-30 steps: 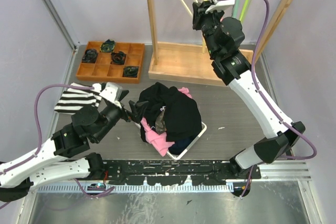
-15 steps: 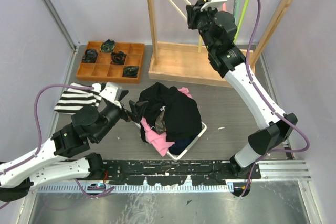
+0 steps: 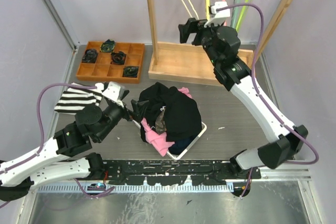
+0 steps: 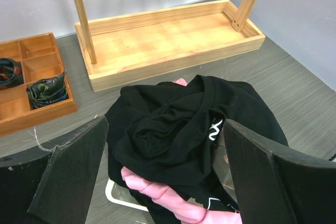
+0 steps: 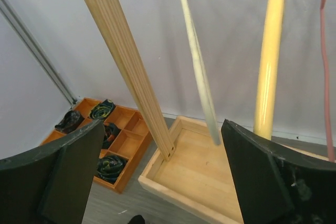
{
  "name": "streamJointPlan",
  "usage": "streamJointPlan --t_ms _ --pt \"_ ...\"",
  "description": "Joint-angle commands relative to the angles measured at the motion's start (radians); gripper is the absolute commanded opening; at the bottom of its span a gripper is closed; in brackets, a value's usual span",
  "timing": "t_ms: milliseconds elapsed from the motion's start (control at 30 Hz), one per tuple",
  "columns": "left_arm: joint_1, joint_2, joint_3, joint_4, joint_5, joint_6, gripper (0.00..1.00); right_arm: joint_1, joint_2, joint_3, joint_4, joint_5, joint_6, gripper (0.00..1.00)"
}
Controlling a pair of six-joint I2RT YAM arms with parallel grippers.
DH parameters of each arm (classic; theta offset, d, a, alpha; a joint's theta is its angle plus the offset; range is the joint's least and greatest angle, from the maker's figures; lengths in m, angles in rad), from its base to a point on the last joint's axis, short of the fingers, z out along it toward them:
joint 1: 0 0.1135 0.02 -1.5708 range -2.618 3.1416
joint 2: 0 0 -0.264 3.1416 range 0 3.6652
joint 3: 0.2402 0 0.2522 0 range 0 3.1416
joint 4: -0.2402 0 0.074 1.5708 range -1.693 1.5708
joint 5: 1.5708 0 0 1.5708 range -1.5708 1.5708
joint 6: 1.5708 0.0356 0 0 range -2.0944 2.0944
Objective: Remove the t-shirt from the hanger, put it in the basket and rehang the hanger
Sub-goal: Place the hanger on the clothesline, then reset both arms
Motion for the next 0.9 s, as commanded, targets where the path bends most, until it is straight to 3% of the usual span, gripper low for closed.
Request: streamJointPlan --t_ms 0,400,633,867 --pt "-0.001 0.010 0.023 0.016 -0.025 -0.017 0.98 -0.001 -0.189 -0.080 0.037 -0.003 0.031 1.00" --pt "0.000 0.070 0.024 0.056 -0.043 -0.023 0.98 0.009 -0.628 -0.560 0.048 -0.038 0.173 1.00" --pt "-0.001 0.098 0.030 0.061 0.007 -0.032 0.98 0.009 -0.758 -0.668 -0.042 -0.050 0.068 1.00" --pt "-0.001 0.117 0.031 0.068 0.010 -0.031 0.98 0.009 -0.842 -0.777 -0.027 -0.127 -0.012 1.00"
